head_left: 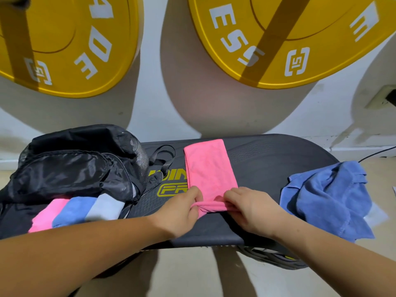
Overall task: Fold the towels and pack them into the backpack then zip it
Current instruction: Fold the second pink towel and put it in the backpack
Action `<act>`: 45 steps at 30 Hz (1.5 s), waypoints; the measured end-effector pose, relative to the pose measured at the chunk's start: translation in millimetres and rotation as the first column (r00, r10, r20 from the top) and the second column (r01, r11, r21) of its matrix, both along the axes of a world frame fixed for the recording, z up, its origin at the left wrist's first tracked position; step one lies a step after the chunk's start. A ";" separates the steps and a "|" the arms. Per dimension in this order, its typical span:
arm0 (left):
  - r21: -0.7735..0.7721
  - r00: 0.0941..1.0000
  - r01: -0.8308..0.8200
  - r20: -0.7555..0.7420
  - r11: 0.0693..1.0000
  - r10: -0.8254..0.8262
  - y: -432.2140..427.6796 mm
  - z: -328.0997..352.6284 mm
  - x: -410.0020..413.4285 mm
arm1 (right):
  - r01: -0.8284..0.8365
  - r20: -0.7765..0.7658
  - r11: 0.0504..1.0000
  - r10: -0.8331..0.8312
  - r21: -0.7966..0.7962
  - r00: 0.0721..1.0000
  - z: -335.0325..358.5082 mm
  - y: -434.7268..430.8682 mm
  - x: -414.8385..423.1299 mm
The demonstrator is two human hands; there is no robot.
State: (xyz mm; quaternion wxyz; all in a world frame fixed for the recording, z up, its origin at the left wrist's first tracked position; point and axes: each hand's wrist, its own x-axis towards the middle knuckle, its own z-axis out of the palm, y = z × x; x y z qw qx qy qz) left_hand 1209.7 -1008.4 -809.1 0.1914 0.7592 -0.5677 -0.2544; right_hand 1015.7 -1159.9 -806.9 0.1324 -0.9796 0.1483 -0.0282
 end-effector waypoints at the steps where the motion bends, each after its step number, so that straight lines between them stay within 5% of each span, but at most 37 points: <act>1: -0.014 1.000 0.013 0.012 1.000 -0.013 1.1 0.6 -1.8 | 0.019 0.010 1.000 -0.019 0.024 1.000 5.2 -1.4 0.5; 9: -0.034 0.918 0.304 0.278 0.952 -0.283 8.3 -16.9 -6.0 | 0.081 -0.189 0.977 -0.043 0.195 0.981 23.0 -14.4 4.9; 12: -0.062 0.958 0.242 0.175 0.968 -0.228 6.5 -20.1 1.6 | 0.154 -0.259 0.929 -0.066 0.336 0.964 24.9 -17.4 4.6; 15: -0.020 0.996 0.049 -0.078 0.999 -0.050 6.3 -24.2 8.2 | 0.366 -0.299 0.770 -0.237 0.523 0.924 22.8 -18.3 5.2; 18: 0.068 0.927 -0.161 -0.333 0.985 0.175 2.7 -25.1 11.7 | 0.541 -0.368 0.591 -0.396 0.599 0.841 15.7 -14.8 8.1; 21: 0.080 0.917 -0.222 -0.321 0.972 0.236 -1.0 -24.1 13.0 | 0.616 -0.371 0.508 -0.505 0.602 0.779 10.1 -12.7 10.2; 24: -0.033 0.992 -0.119 -0.033 0.992 0.118 -2.8 -20.1 12.4 | 0.535 -0.246 0.750 -0.475 0.389 0.845 6.8 -14.5 13.9; 26: -0.152 0.964 0.137 0.247 0.979 -0.097 -3.6 -14.7 12.2 | 0.375 -0.152 0.906 -0.350 0.195 0.924 7.2 -11.0 15.1; 28: -0.108 0.776 0.434 0.549 0.894 -0.310 -5.9 -12.2 9.0 | 0.193 -0.097 0.979 -0.187 0.062 0.978 8.3 -4.3 16.1; 30: 0.011 0.623 0.514 0.682 0.857 -0.383 -5.2 -8.2 -1.7 | 0.034 -0.113 0.999 -0.038 -0.039 0.993 7.9 2.5 17.5; 36: -0.026 0.658 0.451 0.685 0.892 -0.313 2.7 -4.7 -8.2 | -0.041 -0.240 0.987 0.003 -0.154 0.971 17.0 13.7 20.5; 41: -0.044 0.754 0.376 0.596 0.926 -0.278 1.3 -9.4 1.0 | -0.020 -0.197 0.992 -0.005 -0.124 0.980 9.0 2.6 11.3; 45: 0.051 0.981 0.085 0.173 0.995 -0.093 2.2 -8.6 7.0 | 0.168 -0.272 0.967 -0.112 0.191 0.956 22.4 0.2 13.5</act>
